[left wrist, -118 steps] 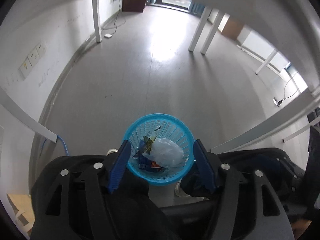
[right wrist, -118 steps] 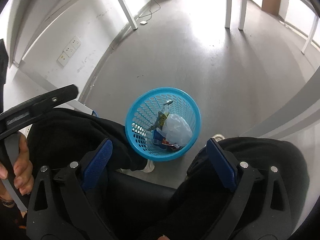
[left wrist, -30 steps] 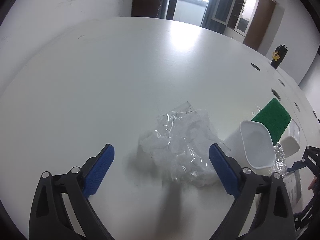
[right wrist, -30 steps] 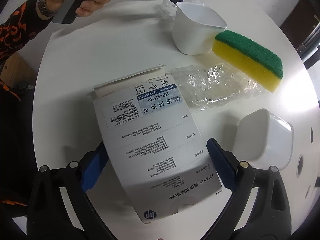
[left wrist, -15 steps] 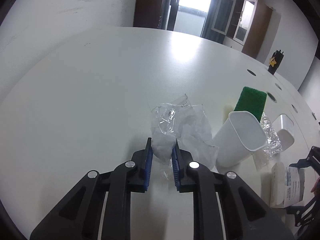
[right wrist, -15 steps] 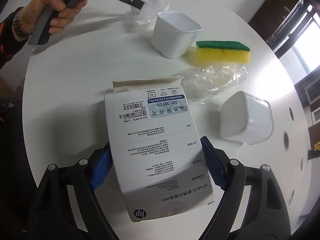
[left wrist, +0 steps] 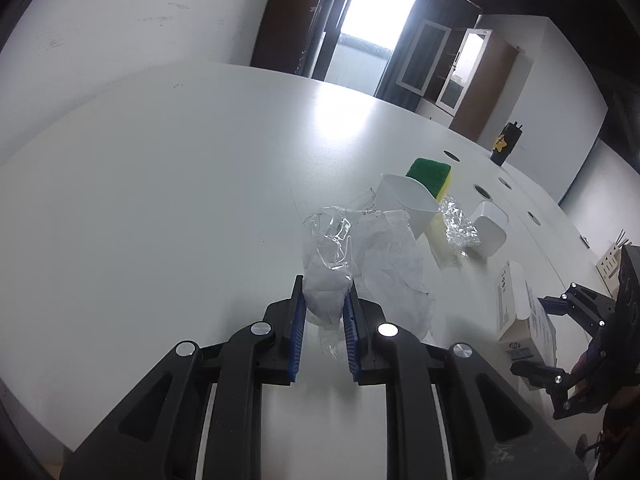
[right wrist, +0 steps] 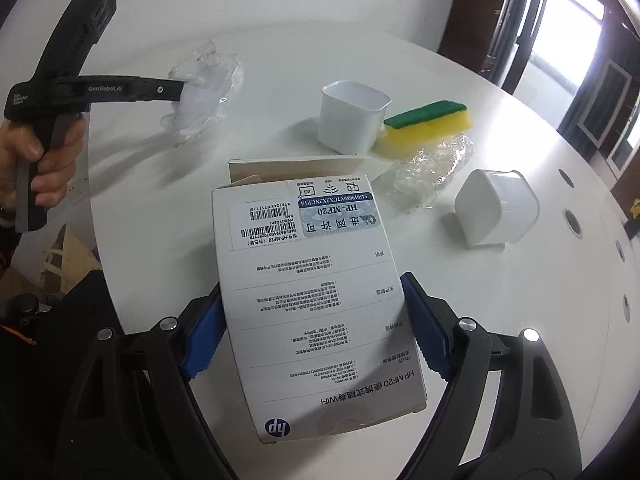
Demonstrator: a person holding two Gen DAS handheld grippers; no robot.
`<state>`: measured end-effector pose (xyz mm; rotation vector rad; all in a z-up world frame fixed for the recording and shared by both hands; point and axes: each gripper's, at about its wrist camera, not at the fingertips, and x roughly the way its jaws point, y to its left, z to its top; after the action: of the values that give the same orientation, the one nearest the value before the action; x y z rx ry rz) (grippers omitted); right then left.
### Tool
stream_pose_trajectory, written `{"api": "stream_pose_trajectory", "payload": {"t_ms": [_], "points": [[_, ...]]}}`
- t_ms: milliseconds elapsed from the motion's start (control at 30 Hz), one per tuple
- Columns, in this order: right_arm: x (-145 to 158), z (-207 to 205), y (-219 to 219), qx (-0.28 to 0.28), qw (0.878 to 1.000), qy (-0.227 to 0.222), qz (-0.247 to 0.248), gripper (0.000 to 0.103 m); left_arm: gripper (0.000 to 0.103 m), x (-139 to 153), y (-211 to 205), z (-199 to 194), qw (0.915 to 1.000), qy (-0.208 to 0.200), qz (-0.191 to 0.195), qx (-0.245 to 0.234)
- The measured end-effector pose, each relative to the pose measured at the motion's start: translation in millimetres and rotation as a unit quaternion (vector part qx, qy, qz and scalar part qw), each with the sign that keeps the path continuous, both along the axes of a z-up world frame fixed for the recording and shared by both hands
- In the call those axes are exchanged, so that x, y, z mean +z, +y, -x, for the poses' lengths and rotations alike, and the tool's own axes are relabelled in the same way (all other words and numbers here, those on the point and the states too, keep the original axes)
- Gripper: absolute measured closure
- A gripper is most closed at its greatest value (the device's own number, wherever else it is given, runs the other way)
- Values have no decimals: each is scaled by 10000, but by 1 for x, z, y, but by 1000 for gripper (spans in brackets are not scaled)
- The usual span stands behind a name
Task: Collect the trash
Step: 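Lift the plastic wrap and HP box and carry them down over the wastebasket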
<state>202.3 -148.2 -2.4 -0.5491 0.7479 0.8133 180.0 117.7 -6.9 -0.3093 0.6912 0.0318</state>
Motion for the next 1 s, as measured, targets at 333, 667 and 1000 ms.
{"api": "stream_pose_trajectory", "payload": {"t_ms": [333, 667, 1000], "points": [[7, 84, -30, -620, 9948, -138, -791, 26, 86, -24, -12, 88, 9983, -202, 507, -201], [0, 144, -30, -962, 9877, -241, -1211, 26, 86, -23, -48, 139, 9986, -405, -70, -345], [-30, 178, -51, -1299, 9824, -42, -1340, 26, 86, -41, -63, 177, 9970, -219, -521, -530]]}}
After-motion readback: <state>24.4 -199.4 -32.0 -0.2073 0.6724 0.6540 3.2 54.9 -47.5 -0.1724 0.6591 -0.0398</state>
